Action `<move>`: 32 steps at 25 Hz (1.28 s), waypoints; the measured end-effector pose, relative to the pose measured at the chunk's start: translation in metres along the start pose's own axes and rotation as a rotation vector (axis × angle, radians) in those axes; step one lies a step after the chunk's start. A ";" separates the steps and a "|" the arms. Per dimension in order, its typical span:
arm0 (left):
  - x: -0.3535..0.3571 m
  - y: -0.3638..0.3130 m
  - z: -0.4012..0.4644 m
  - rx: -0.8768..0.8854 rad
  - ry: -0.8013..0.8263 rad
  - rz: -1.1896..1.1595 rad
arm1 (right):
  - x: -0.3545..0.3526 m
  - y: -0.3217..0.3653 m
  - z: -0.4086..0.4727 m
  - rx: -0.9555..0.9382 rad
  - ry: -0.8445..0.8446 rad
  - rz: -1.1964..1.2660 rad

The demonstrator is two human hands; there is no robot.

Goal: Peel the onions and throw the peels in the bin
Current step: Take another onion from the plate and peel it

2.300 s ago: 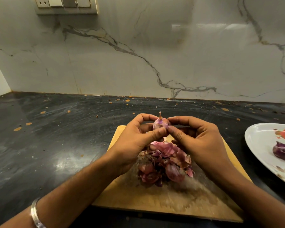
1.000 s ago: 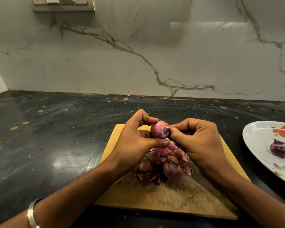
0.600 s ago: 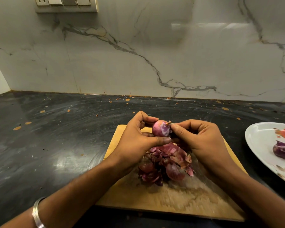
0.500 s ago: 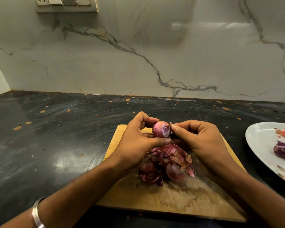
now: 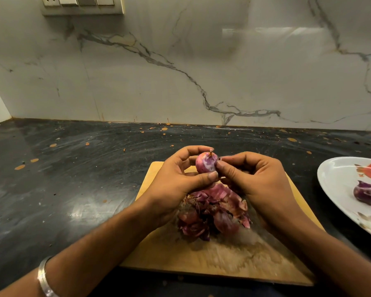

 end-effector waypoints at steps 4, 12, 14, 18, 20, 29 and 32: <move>-0.002 0.001 0.000 0.025 -0.057 0.068 | 0.001 -0.004 0.000 -0.011 -0.020 -0.026; 0.002 -0.004 -0.003 0.008 0.013 0.008 | -0.011 -0.003 0.003 -0.008 -0.075 -0.026; 0.000 -0.004 -0.002 0.010 -0.011 0.015 | -0.010 0.003 0.001 -0.059 -0.040 -0.070; -0.003 -0.005 0.000 0.017 -0.031 0.012 | -0.006 0.009 -0.001 -0.149 0.001 -0.185; -0.002 -0.005 -0.001 0.019 -0.014 0.011 | -0.006 0.009 0.000 -0.117 0.000 -0.126; 0.005 -0.005 -0.005 0.013 0.085 0.076 | -0.006 0.008 0.002 -0.061 0.058 -0.083; 0.005 -0.007 -0.005 0.031 0.085 0.110 | -0.006 0.010 0.002 -0.075 0.075 -0.105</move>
Point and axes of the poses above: each hand's wrist, its own z-axis towards the middle knuckle, its own x-axis out of the palm, y = z × x, the point moved 6 cm from there along z, towards the middle knuckle, and after that the axes turned 11 degrees about -y, right-handed, at the moved point
